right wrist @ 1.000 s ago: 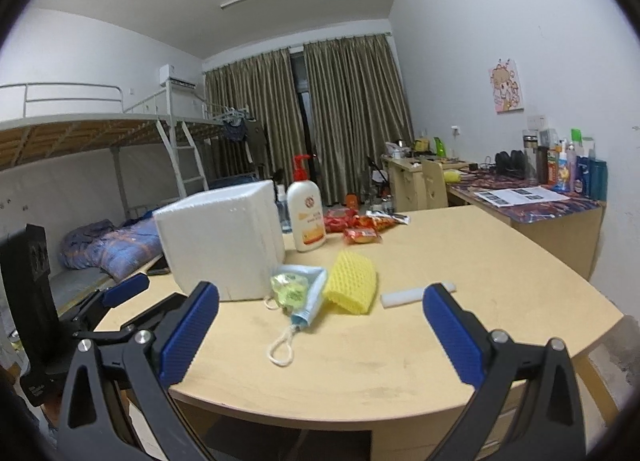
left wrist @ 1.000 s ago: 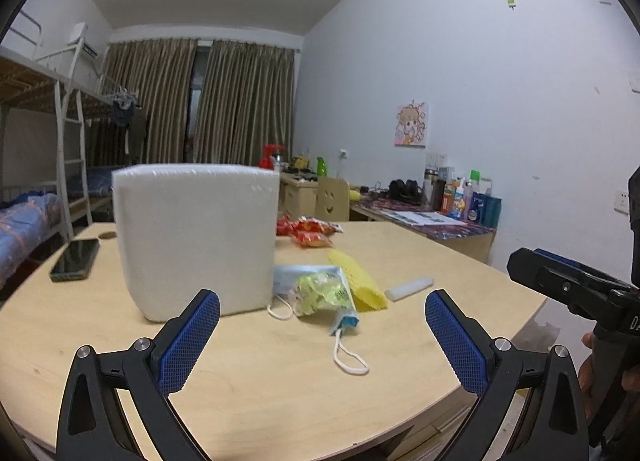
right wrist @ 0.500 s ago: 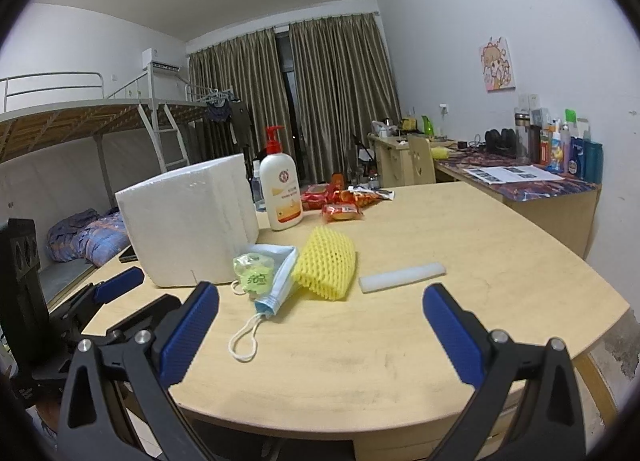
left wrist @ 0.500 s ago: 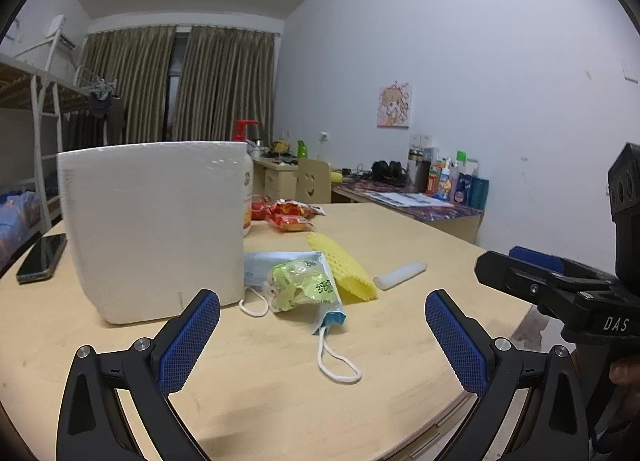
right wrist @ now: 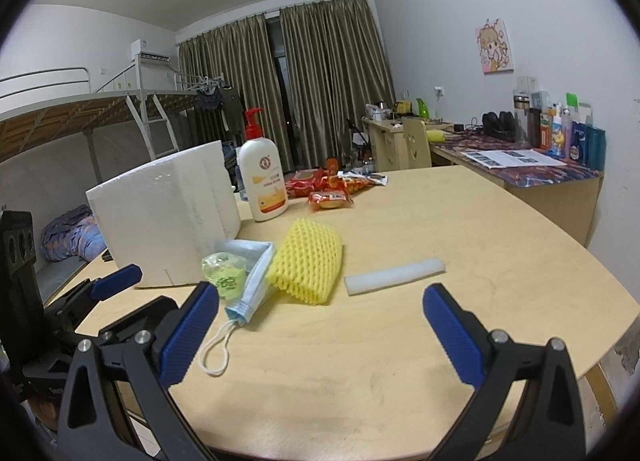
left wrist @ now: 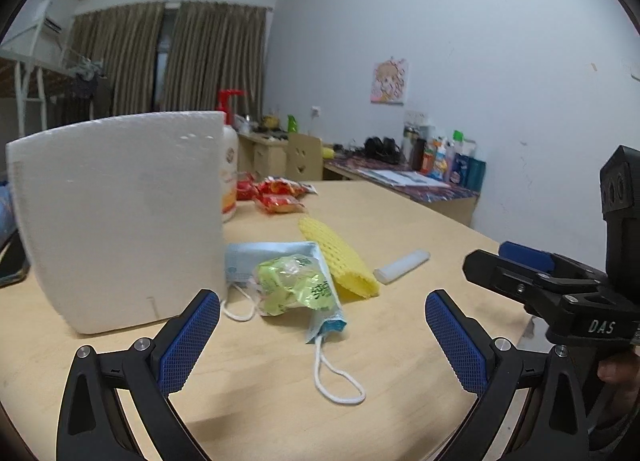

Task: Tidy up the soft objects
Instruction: 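Move both grippers toward the plastic bag and blue mask on the table, then close the left gripper on the green-and-white plastic bag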

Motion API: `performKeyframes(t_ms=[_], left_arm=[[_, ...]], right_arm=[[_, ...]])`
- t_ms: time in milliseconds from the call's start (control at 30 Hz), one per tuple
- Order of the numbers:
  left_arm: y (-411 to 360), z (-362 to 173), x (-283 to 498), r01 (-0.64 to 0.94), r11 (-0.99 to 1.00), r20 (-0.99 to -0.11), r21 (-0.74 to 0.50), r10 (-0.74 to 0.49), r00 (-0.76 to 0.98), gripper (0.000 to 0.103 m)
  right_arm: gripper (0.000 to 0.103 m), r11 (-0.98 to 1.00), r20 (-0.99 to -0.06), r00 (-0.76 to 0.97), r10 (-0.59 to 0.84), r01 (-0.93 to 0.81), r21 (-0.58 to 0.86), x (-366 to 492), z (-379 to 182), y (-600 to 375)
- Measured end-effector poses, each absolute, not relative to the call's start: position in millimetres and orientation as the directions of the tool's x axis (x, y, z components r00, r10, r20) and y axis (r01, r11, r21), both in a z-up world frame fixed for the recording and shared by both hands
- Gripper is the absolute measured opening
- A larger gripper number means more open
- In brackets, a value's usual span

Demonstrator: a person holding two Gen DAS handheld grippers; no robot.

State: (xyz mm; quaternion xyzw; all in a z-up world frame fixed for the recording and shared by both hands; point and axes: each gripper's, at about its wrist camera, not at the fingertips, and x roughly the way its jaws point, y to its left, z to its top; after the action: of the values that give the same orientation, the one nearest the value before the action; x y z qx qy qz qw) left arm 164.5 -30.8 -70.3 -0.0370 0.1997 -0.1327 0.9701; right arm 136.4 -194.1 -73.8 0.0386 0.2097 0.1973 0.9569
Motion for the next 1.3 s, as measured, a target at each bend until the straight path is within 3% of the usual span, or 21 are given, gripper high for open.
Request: performKeyframes(t_ms=[267, 467, 767, 833, 1100, 1300], left_arm=[[-31.8, -64.2, 196.0, 0.224, 0.965, -0.446, -0.134, -0.261, 0.856, 0.099], [-29.5, -74.6, 218.5, 0.195, 0.970, -0.519, -0.147, -0.244, 0.819, 0.089], [-31.5, -82.1, 232.6, 0.168, 0.971, -0.566, -0.169, -0.235, 0.790, 0.086], [-34.5, -84.7, 236.8, 0.168, 0.972, -0.589, -0.162, -0.232, 0.774, 0.075], [-19.0, -91.4, 246.8, 0.079, 0.973, -0.622, -0.219, -0.201, 0.757, 0.064], [-10.8, -92.8, 248.2, 0.046, 0.969, -0.621, -0.243, -0.192, 0.760, 0.041]], right_arm=[[0.103, 0.923, -0.397, 0.833, 0.385, -0.349, 0.163, 154.3, -74.4, -199.1], [0.103, 0.924, -0.412, 0.828, 0.381, -0.350, 0.151, 169.6, -74.9, -199.0], [0.103, 0.914, -0.432, 0.806, 0.404, -0.374, 0.156, 187.1, -79.3, -194.7], [0.103, 0.912, -0.434, 0.803, 0.409, -0.380, 0.156, 189.0, -79.5, -194.0], [0.103, 0.905, -0.433, 0.796, 0.424, -0.396, 0.157, 195.1, -78.0, -194.0], [0.103, 0.903, -0.439, 0.791, 0.426, -0.400, 0.157, 198.7, -78.2, -193.8]])
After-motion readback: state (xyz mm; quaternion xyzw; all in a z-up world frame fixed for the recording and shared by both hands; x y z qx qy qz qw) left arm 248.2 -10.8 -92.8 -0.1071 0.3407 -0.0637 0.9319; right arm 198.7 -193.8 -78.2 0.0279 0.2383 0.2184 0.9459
